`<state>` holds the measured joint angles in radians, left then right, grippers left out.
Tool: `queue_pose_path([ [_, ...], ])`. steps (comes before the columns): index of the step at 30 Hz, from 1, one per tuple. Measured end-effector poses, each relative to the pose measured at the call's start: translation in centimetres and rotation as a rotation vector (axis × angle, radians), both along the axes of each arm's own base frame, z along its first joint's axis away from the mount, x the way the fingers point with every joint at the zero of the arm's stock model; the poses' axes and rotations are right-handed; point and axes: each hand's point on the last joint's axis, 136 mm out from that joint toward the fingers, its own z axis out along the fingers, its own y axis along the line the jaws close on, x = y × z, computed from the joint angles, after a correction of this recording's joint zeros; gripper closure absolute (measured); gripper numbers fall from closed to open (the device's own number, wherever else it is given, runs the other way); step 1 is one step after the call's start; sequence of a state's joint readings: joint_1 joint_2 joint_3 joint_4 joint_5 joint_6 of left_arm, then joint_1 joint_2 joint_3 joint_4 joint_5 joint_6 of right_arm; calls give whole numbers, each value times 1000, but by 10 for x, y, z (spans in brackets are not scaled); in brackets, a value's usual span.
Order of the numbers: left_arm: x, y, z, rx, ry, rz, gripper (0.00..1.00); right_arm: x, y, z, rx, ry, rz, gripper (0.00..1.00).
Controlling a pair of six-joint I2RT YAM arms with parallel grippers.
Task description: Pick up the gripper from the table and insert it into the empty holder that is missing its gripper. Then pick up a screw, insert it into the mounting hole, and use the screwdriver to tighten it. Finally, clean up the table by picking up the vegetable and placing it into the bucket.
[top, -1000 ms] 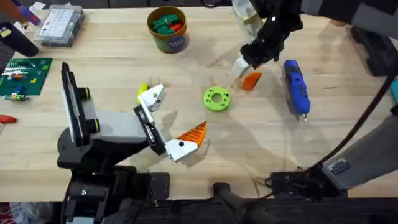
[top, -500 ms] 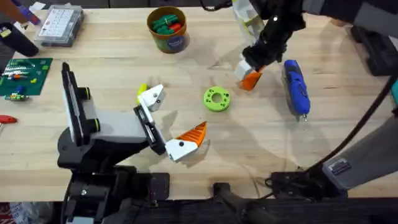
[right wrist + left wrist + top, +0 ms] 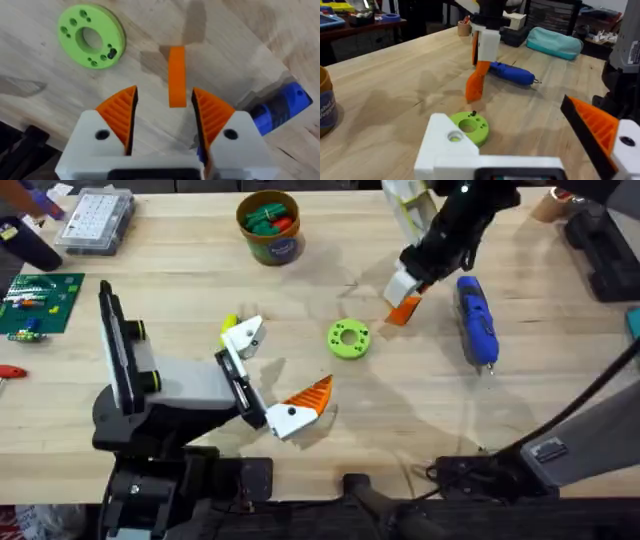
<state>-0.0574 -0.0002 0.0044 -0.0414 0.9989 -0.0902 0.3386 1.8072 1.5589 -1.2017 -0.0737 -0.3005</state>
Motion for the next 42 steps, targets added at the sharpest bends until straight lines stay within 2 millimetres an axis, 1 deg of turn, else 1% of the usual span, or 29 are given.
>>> queue_pose_path([
  [2,0,0,0,0,0,0,9,0,0,0,18,5,-9,370],
  [7,0,0,0,0,0,0,9,-6,-6,1,24,43,-26,370],
  [15,0,0,0,0,0,0,9,1,-4,0,37,16,-27,370],
  [18,0,0,0,0,0,0,9,5,-2,-6,43,-4,-26,370],
  [22,0,0,0,0,0,0,9,5,-4,-14,39,-2,-30,370],
  [37,0,0,0,0,0,0,9,-5,-12,-25,7,32,-16,370],
  [42,0,0,0,0,0,0,9,-13,-15,-25,-4,66,-16,370],
])
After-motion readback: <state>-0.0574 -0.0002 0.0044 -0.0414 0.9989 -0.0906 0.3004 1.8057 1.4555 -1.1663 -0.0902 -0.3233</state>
